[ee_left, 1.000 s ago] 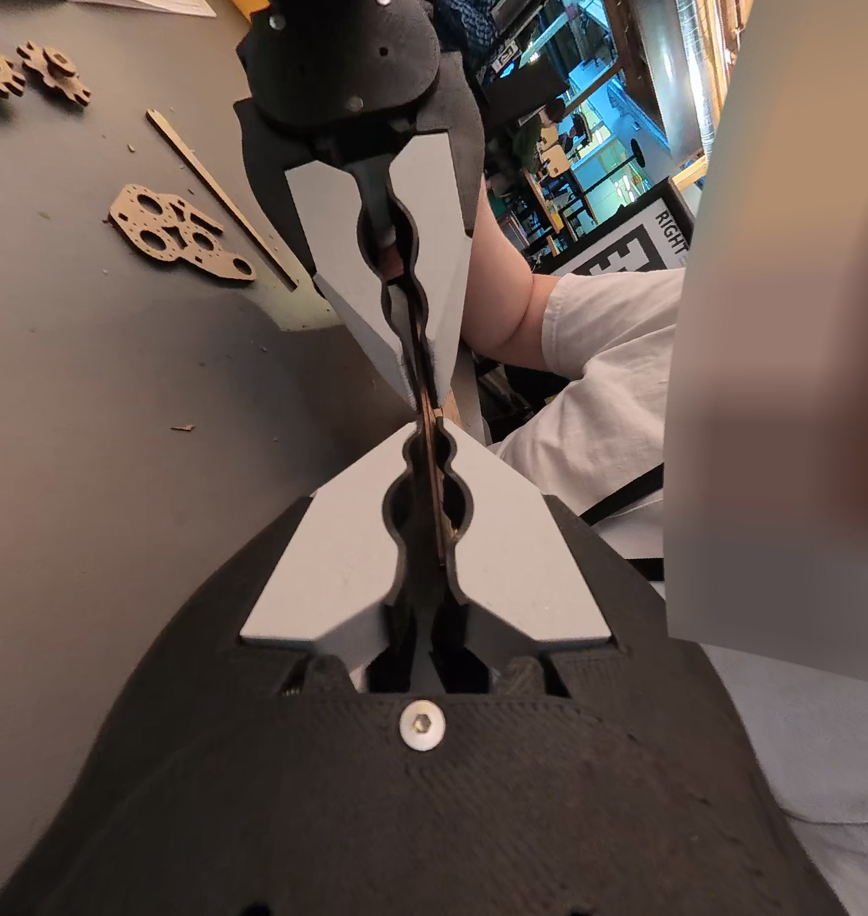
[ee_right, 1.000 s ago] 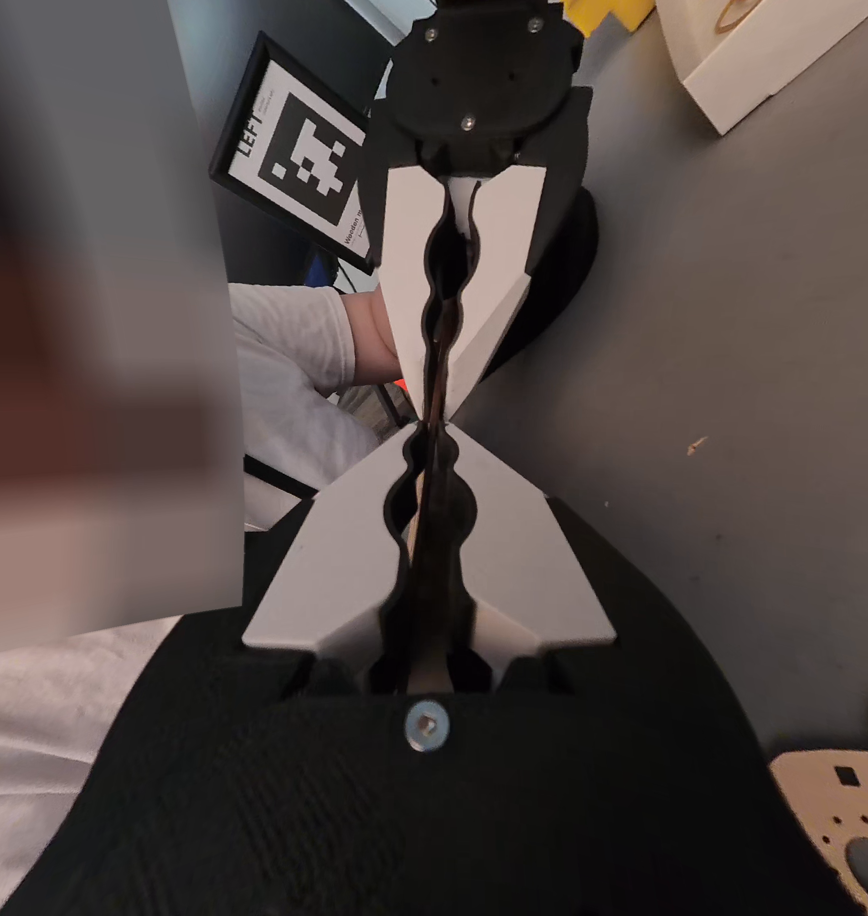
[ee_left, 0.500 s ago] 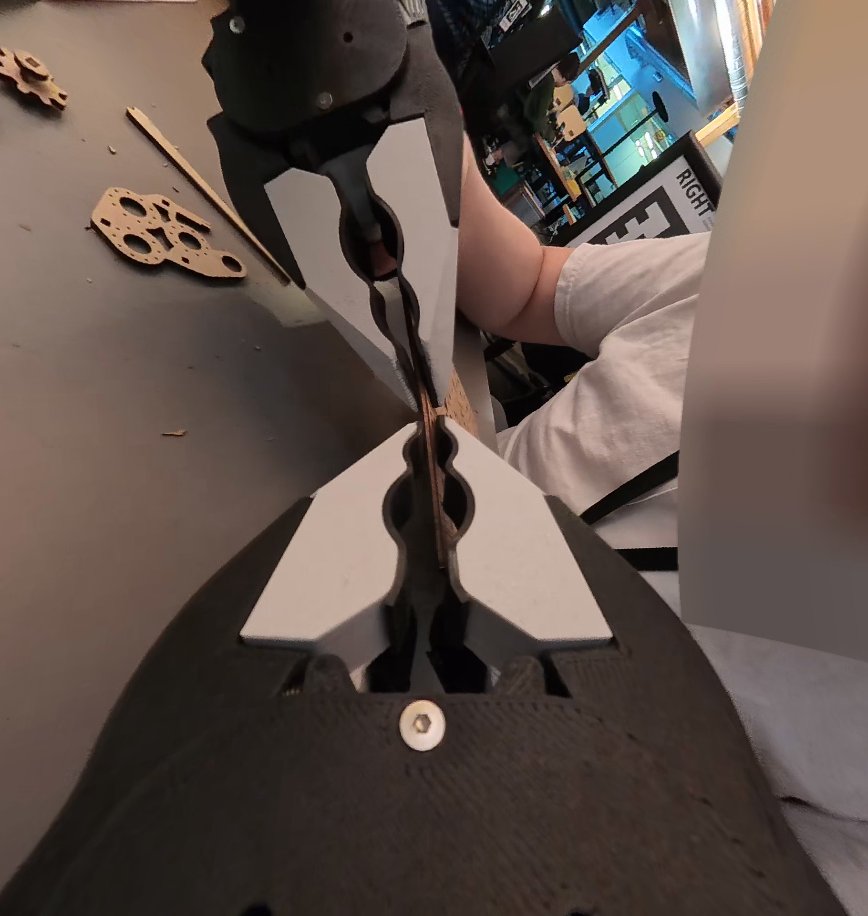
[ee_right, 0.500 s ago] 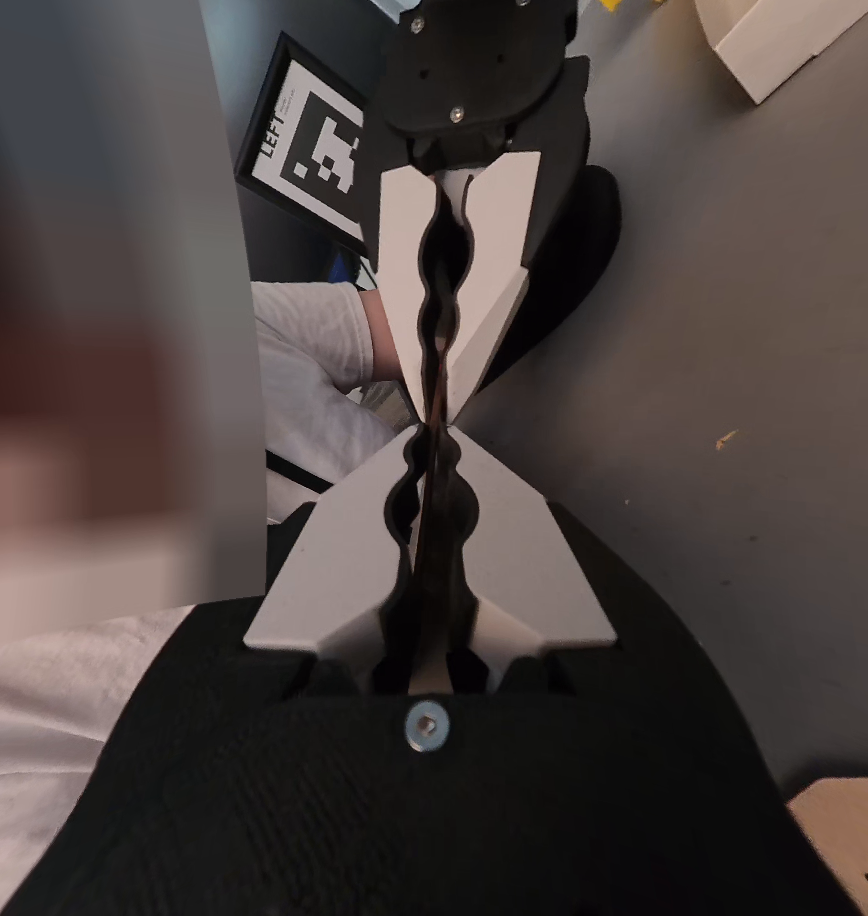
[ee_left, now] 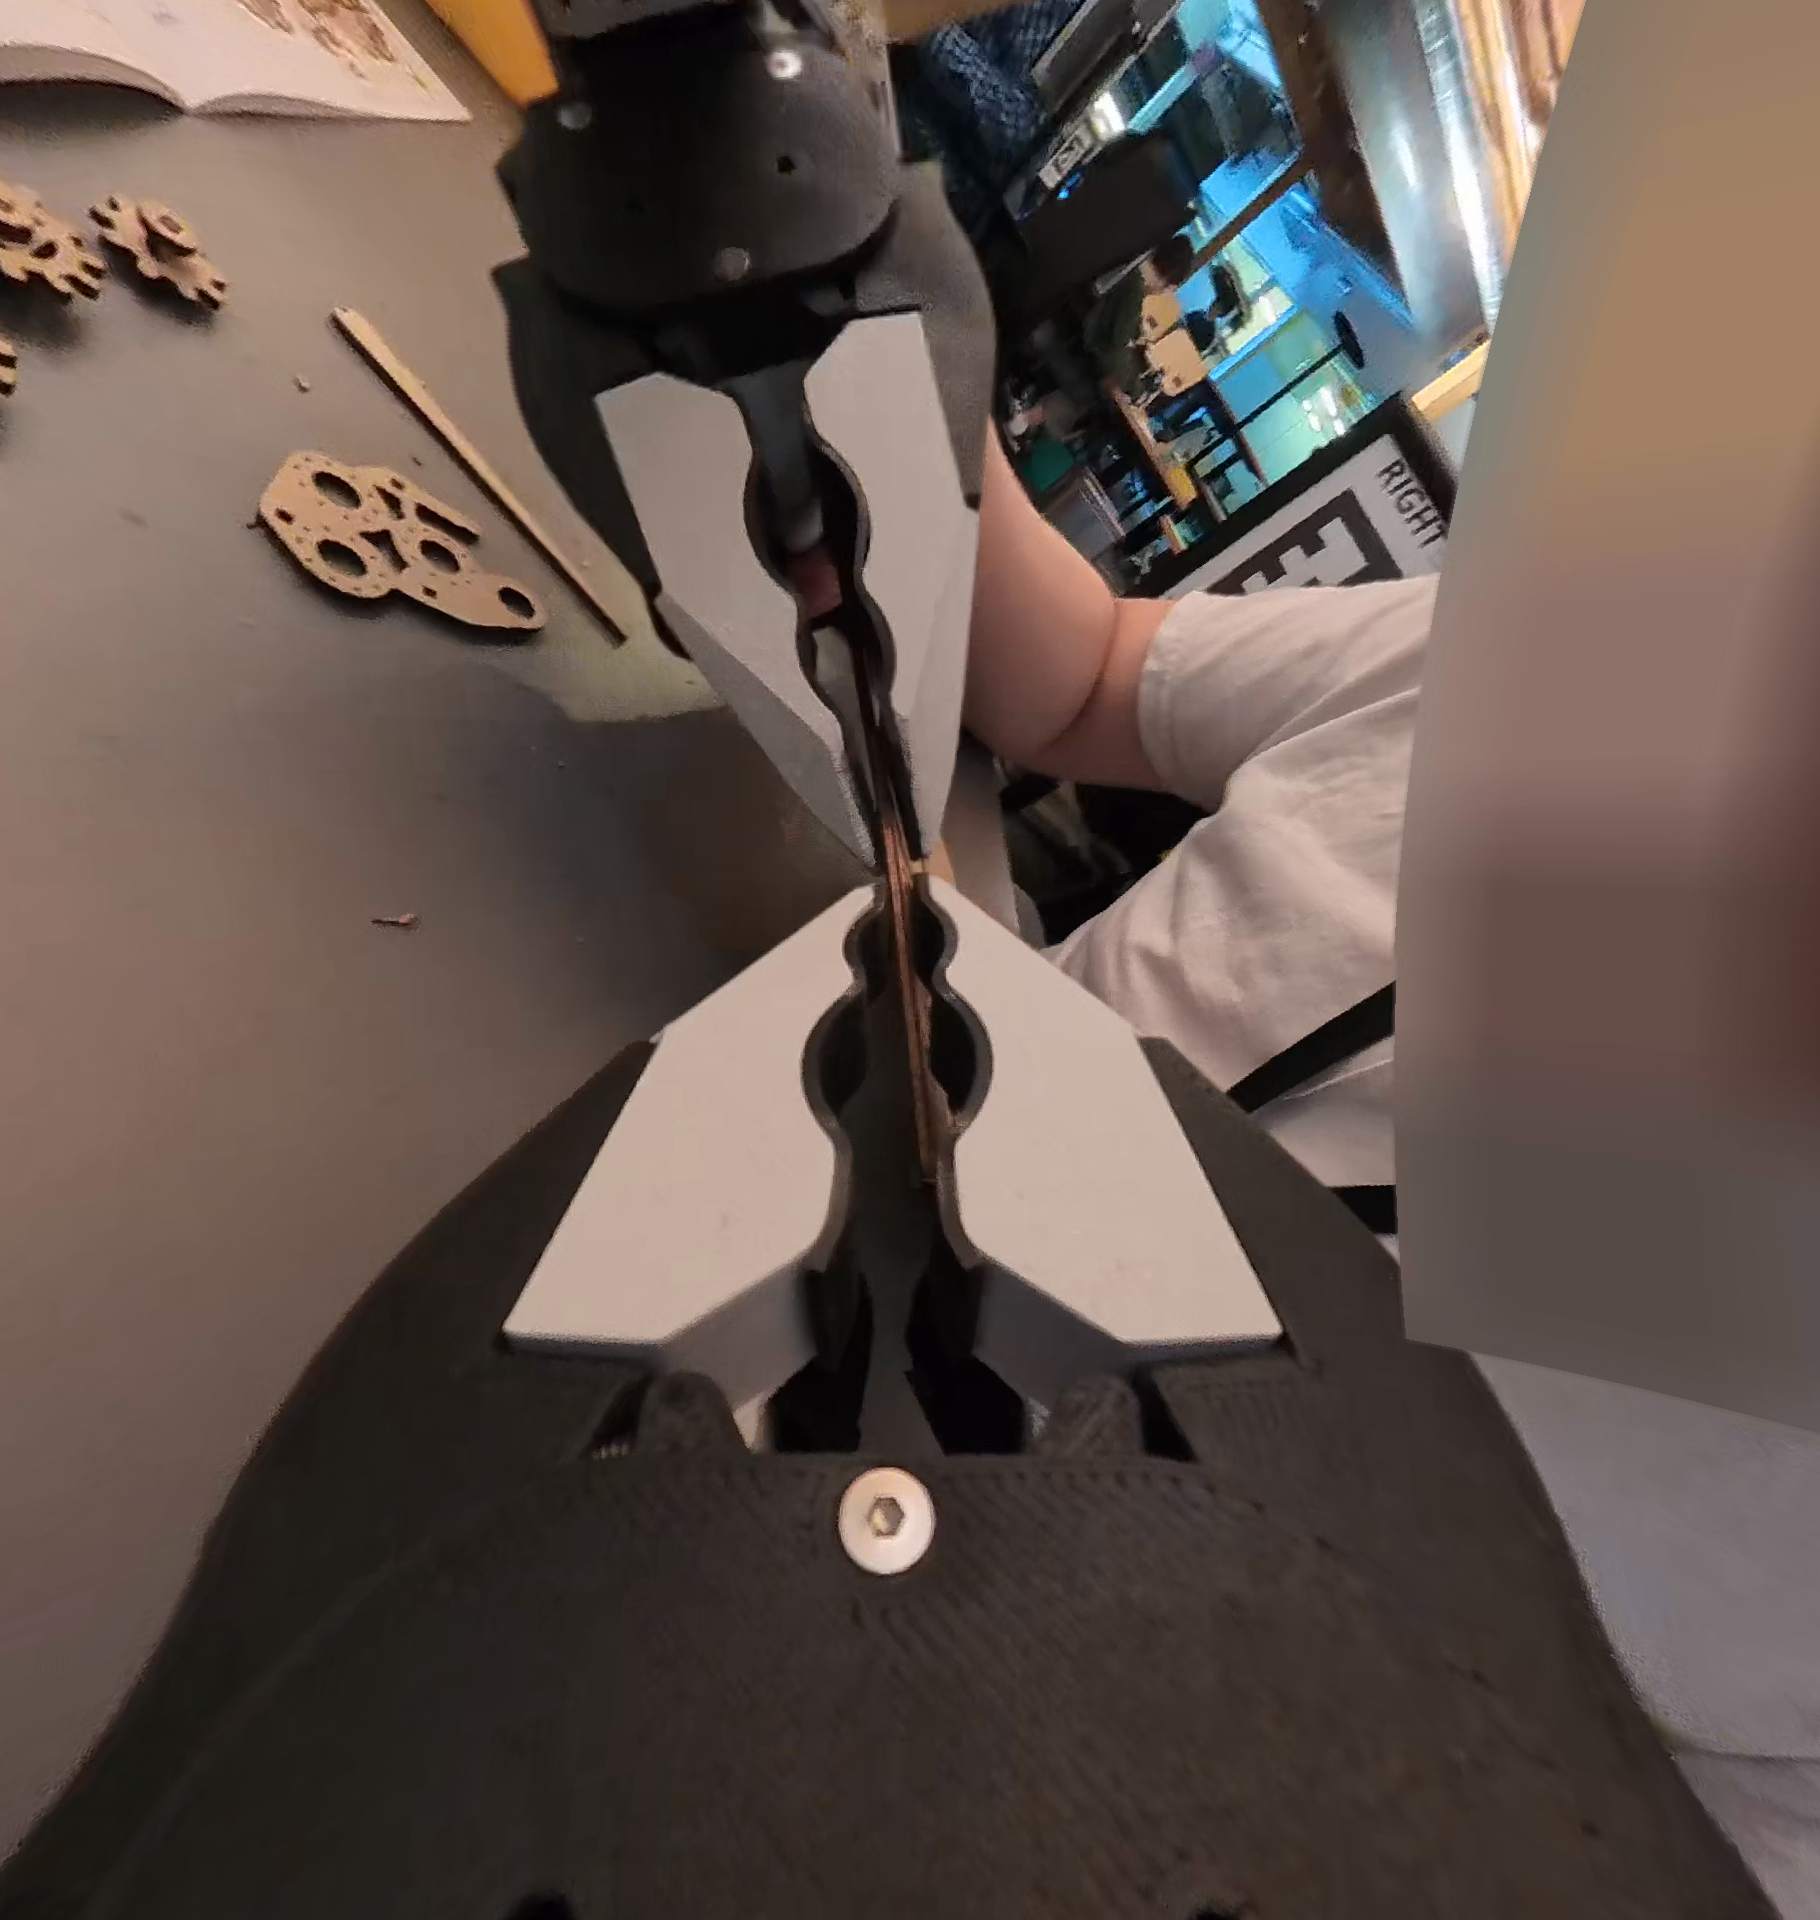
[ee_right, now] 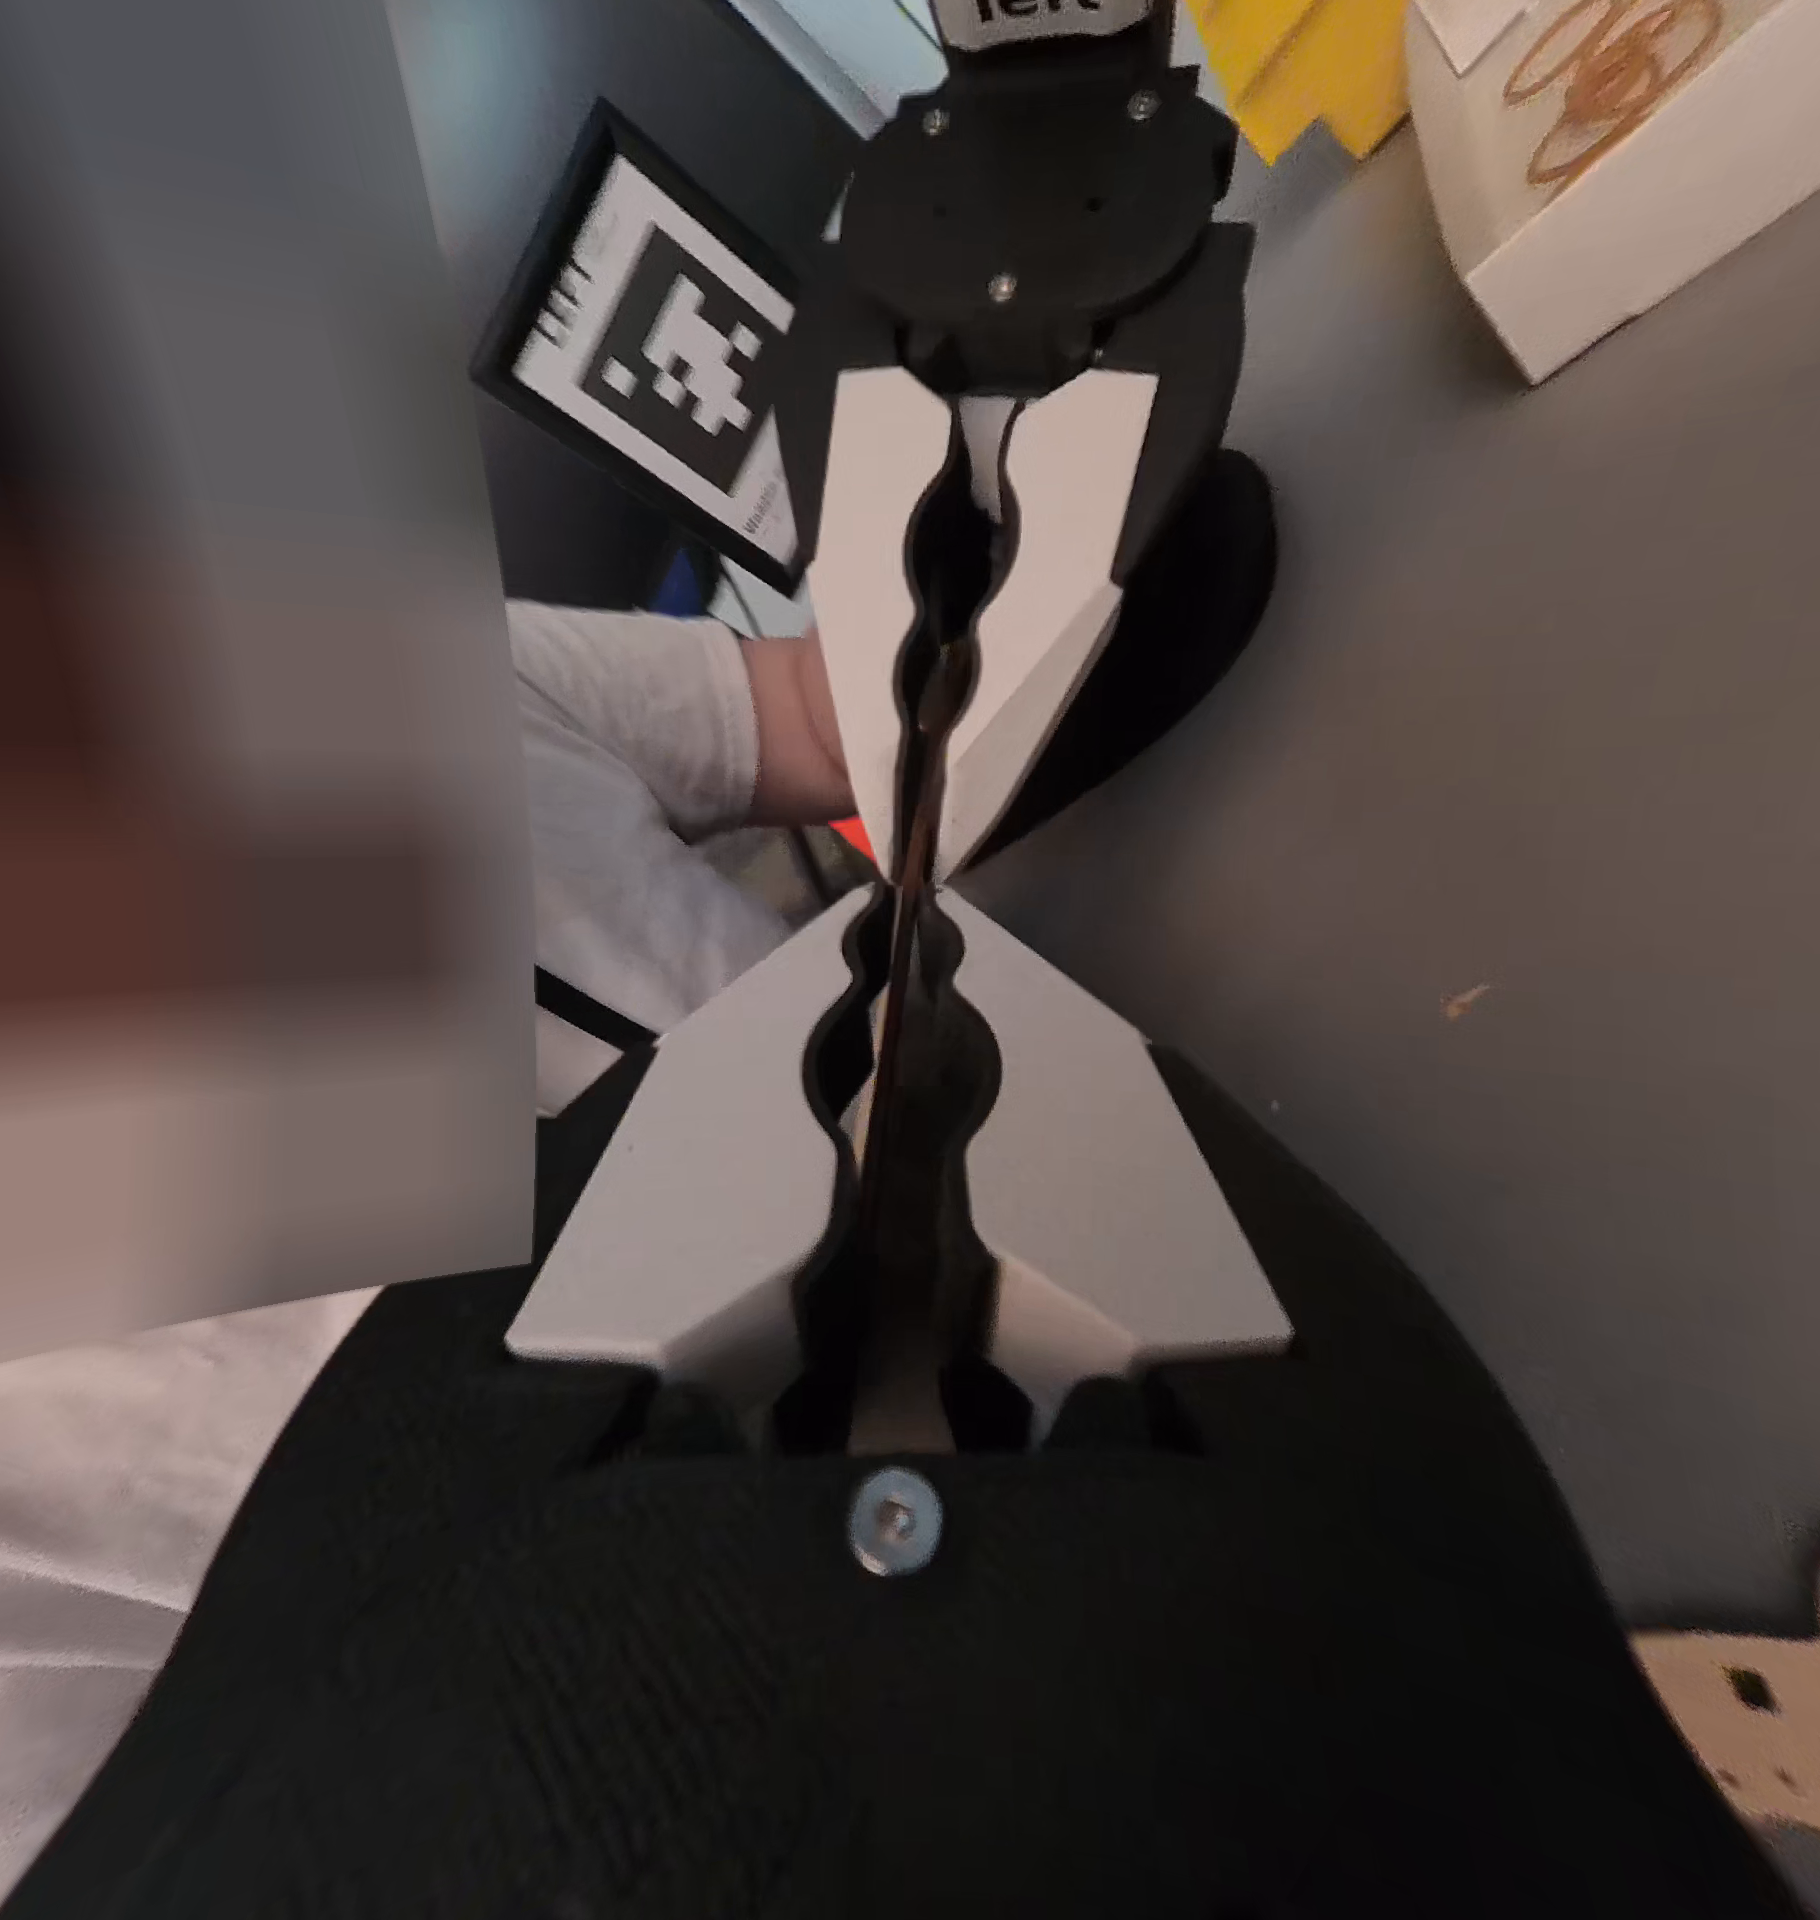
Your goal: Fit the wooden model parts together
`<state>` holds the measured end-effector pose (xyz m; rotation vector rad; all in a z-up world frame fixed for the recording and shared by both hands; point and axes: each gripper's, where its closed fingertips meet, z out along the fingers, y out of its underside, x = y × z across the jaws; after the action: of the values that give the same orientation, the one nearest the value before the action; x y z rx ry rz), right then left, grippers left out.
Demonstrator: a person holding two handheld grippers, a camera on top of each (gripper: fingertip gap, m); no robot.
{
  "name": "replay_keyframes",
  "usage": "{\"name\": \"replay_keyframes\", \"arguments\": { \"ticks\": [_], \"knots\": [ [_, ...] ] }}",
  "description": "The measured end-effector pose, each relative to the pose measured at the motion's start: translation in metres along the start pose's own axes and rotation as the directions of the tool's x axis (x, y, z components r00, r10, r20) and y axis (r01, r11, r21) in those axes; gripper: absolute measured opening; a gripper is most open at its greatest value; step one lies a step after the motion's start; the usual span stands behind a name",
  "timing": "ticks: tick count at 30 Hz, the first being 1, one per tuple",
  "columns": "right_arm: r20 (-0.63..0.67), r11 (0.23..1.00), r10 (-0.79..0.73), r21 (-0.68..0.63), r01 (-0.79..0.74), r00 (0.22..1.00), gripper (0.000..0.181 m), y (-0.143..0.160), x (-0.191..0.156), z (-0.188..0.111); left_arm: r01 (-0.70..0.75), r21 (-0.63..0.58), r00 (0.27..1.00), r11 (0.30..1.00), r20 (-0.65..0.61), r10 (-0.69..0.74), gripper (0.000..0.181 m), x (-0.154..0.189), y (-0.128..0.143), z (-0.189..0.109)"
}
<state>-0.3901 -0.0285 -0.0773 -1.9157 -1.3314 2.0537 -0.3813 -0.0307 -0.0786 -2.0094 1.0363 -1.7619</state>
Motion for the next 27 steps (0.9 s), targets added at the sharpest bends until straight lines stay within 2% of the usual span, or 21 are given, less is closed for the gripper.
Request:
{"name": "replay_keyframes", "arguments": {
  "ticks": [1, 4, 6, 10, 12, 15, 17, 19, 22, 24, 27],
  "knots": [
    [-0.040, 0.999, -0.042, -0.027, 0.041, 0.998, 0.004, 0.003, 0.003, -0.001, -0.008, -0.007, 1.000, 1.000, 0.024, 0.008, 0.002, -0.003, 0.001, 0.000],
    [-0.105, 0.996, -0.088, 0.016, 0.090, 0.991, 0.024, -0.004, 0.006, -0.010, 0.002, 0.001, 1.000, 1.000, 0.023, -0.002, 0.001, -0.002, 0.000, -0.004],
    [-0.155, 0.977, -0.179, 0.091, 0.195, 0.971, 0.023, -0.021, 0.003, -0.022, 0.018, 0.014, 0.999, 1.000, 0.026, -0.019, 0.001, -0.003, -0.002, -0.008],
    [-0.204, 0.903, -0.317, 0.235, 0.361, 0.926, 0.022, -0.049, -0.026, -0.045, -0.012, 0.035, 0.998, 0.999, 0.056, 0.010, 0.001, -0.001, -0.007, -0.016],
    [-0.269, 0.877, -0.347, 0.246, 0.413, 0.898, 0.022, -0.054, -0.028, -0.055, -0.018, 0.043, 0.998, 0.999, 0.067, 0.016, 0.001, 0.000, -0.009, -0.020],
    [-0.420, 0.865, -0.352, 0.194, 0.462, 0.836, 0.022, -0.058, -0.025, -0.061, -0.012, 0.059, 0.994, 0.998, 0.106, 0.006, 0.001, 0.001, -0.012, -0.028],
    [-0.530, 0.845, -0.386, 0.125, 0.519, 0.755, 0.025, -0.063, -0.035, -0.052, -0.017, 0.109, 0.989, 0.994, 0.148, 0.001, 0.001, 0.004, -0.021, -0.035],
    [-0.603, 0.823, -0.441, 0.024, 0.568, 0.665, 0.029, -0.060, -0.048, -0.030, -0.013, 0.206, 0.981, 0.979, 0.194, -0.027, 0.001, 0.011, -0.035, -0.044],
    [-0.676, 0.770, -0.480, -0.018, 0.638, 0.559, 0.038, -0.054, -0.063, 0.004, -0.090, 0.296, 0.931, 0.951, 0.365, -0.026, 0.002, 0.025, -0.046, -0.061],
    [-0.714, 0.789, -0.424, 0.010, 0.614, 0.556, 0.038, -0.048, -0.062, 0.018, -0.164, 0.318, 0.875, 0.934, 0.484, -0.011, 0.002, 0.038, -0.044, -0.068],
    [-0.685, 0.838, -0.305, 0.138, 0.528, 0.662, 0.038, -0.043, -0.062, 0.024, -0.296, 0.314, 0.743, 0.902, 0.670, 0.011, 0.001, 0.055, -0.035, -0.075]
  ]
}}
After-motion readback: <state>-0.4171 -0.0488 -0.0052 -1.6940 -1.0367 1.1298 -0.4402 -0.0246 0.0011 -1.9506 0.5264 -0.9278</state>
